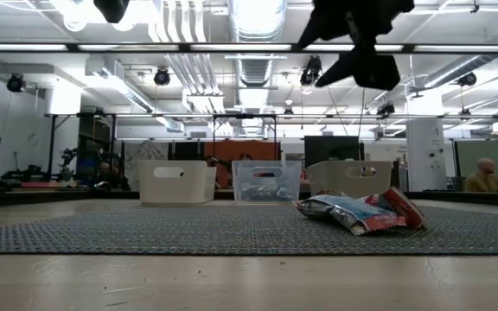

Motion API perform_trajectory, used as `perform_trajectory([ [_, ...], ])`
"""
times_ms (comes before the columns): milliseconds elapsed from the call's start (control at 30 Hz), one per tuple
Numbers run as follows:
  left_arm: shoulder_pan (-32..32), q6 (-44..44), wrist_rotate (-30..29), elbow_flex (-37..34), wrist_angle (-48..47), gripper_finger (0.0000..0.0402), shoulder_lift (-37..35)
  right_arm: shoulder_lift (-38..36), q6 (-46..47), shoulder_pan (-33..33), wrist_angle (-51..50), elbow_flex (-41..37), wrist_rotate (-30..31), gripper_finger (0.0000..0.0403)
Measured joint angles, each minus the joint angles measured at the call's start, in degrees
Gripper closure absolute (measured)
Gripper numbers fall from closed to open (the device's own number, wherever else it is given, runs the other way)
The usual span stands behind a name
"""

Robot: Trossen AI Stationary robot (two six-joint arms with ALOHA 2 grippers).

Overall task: Pick and place Granola Bars by type
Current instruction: Put the red granola bar into the white bin

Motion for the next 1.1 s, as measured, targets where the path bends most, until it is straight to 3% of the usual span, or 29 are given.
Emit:
perform_trajectory([
  [200, 0.0, -0.5, 0.0, 0.0, 0.0, 0.0401, -0.2, 7.4, 4.2, 0.6, -7.4, 4.7, -1.9, 0.0124],
  [500, 0.0, -1.6, 0.0, 0.0, -0.7, 0.0401, -0.1, 17.4, 12.2, 0.8, -33.4, 15.7, -2.1, 0.0113],
  [767, 0.0, -2.7, 0.0, -0.1, -0.8, 0.0401, 0.1, 26.3, 13.2, 2.3, -36.4, 22.6, -2.1, 0.0121],
  [1100, 0.0, -4.5, 0.0, -0.2, -0.7, 0.0401, 0.1, 33.5, 13.1, 3.2, -40.2, 24.9, -3.4, 0.0143],
])
